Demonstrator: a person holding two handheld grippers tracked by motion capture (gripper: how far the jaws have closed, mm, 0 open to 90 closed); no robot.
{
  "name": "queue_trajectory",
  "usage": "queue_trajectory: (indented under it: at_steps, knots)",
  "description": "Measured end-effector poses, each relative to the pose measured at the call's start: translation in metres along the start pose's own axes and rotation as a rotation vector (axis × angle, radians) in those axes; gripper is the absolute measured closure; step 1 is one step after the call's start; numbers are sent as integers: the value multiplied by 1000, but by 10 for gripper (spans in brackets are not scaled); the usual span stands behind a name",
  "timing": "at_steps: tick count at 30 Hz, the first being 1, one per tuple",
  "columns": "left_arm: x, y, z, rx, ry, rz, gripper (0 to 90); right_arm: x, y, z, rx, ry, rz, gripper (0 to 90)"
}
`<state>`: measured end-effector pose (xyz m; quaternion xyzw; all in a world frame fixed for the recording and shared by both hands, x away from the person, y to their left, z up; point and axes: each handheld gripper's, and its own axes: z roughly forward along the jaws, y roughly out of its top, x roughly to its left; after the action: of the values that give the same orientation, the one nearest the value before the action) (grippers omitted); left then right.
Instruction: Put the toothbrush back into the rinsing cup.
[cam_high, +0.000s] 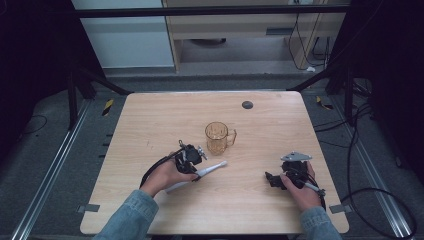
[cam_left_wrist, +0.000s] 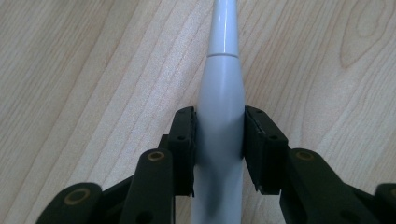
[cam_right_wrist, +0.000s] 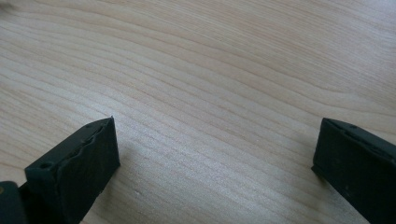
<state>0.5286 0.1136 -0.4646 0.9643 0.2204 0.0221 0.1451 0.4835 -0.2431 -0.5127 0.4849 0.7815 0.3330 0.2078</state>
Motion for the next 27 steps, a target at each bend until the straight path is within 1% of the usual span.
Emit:
queue_trajectory:
  at_steps: [5,7,9,11,12,14,15,19,20,21,23,27]
  knots:
    - [0,0,1,0,2,4,657,0,0,0,-1,1,3,4]
    - [-1,0,0,5,9,4,661,0,0,0,0,0,1,4]
    - [-1,-1,-2,-2,15,1,663,0,0,0,0,0,0,4]
    - [-1,-2,-7,-23,15,-3,664,0,0,0,0,0,0,4]
    - [0,-4,-13,-51,19,-12,664,0,0,0,0,0,1,4]
    - [0,-4,-15,-57,22,-11,665,0,0,0,-1,1,3,4]
    - [1,-6,-22,-78,29,-16,665,0,0,0,0,0,0,4]
    - [2,-9,-36,-121,45,-30,665,0,0,0,-1,1,3,4]
    - [2,-9,-36,-121,45,-30,665,0,0,0,-1,1,3,4]
    - [3,-11,-42,-142,50,-40,665,0,0,0,0,0,0,4]
    - [3,-13,-48,-159,54,-45,665,0,0,0,1,-1,-1,4]
    - [2,-15,-60,-187,60,-40,665,0,0,0,0,0,1,4]
